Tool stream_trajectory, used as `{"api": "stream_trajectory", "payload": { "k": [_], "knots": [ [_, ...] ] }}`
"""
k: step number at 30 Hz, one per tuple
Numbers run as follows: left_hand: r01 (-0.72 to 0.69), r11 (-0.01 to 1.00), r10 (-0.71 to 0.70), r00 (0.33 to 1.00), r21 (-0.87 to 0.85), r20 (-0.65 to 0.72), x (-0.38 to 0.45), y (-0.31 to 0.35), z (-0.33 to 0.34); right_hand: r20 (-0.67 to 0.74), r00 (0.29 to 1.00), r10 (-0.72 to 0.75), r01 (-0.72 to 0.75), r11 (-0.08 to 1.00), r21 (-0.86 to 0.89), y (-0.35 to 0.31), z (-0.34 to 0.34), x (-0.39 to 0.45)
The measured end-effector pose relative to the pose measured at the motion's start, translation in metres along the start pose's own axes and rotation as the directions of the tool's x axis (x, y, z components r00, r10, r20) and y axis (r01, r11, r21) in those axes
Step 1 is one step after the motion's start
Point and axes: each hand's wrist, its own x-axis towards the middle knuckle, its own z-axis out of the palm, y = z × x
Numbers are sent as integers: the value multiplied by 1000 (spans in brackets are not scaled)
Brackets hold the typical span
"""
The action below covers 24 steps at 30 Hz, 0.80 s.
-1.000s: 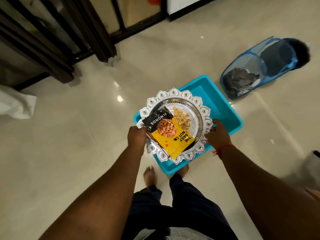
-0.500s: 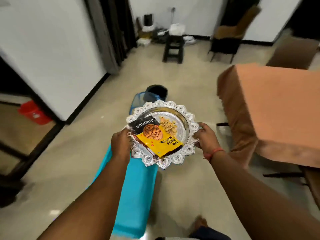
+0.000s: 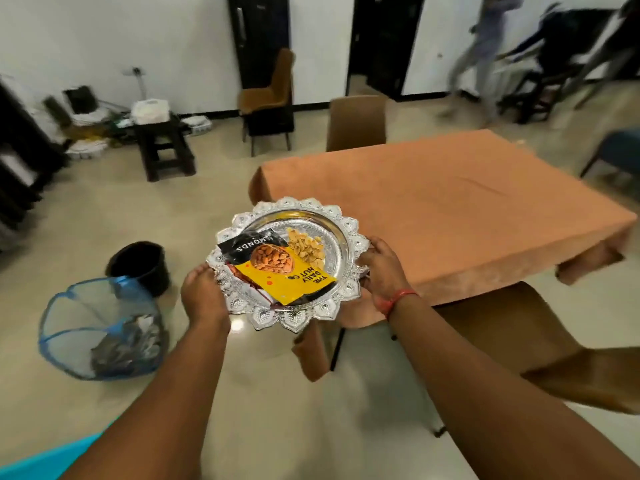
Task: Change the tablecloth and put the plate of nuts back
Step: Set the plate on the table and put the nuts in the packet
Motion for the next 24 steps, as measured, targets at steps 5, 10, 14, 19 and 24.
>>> {"api": "stream_trajectory", "payload": {
  "k": [5,10,14,19,24],
  "knots": [
    [6,997,-16,993,83,121,-12,-11,125,-115,993,-12,12,1000,0,-49,-81,62],
    [-23,988,-16,968,151,249,8,-25,228,-224,974,-29,42,998,53,-69,-133,121],
    [-64,983,-2,933,169,360,28,-34,304,-319,947,-36,57,997,57,-82,-159,166],
    [-14,975,-102,861,224,499,55,-42,384,-435,900,-33,73,994,77,-101,-188,210],
    [-21,957,-156,806,290,572,74,-63,457,-506,862,-14,72,993,96,-110,-224,256]
  ]
}}
